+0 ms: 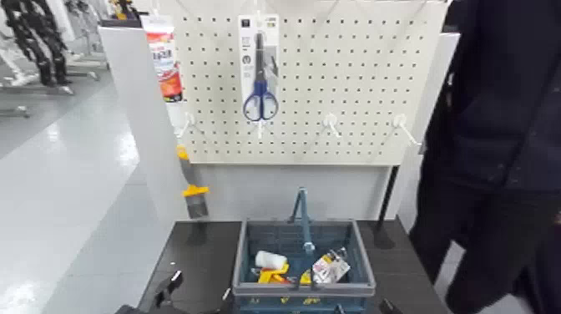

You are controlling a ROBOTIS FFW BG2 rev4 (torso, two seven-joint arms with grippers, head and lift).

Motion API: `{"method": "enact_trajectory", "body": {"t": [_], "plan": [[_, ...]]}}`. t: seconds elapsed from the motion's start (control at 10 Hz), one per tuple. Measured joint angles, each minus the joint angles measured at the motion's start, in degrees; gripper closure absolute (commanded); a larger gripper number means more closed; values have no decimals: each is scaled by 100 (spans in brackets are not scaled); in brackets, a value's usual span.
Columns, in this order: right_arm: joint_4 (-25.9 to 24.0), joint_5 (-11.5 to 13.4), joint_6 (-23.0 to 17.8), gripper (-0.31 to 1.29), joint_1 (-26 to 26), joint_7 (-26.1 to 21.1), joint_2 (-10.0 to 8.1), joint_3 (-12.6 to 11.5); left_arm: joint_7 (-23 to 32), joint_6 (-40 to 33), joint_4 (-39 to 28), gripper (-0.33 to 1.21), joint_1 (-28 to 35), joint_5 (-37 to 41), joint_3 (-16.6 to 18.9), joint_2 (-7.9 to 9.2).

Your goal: Put the blue scissors into the crate.

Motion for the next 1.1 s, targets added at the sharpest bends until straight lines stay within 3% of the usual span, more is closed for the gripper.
{"method": "enact_trajectory", "body": {"t": [0.5, 1.1], "plan": [[-6, 0, 6, 18, 0, 0, 0, 14, -121, 51, -2, 17, -16, 113, 4, 17], [-1, 0, 6, 18, -10, 0, 0, 23, -1039, 526, 13, 17, -669, 623, 212, -4]]}}
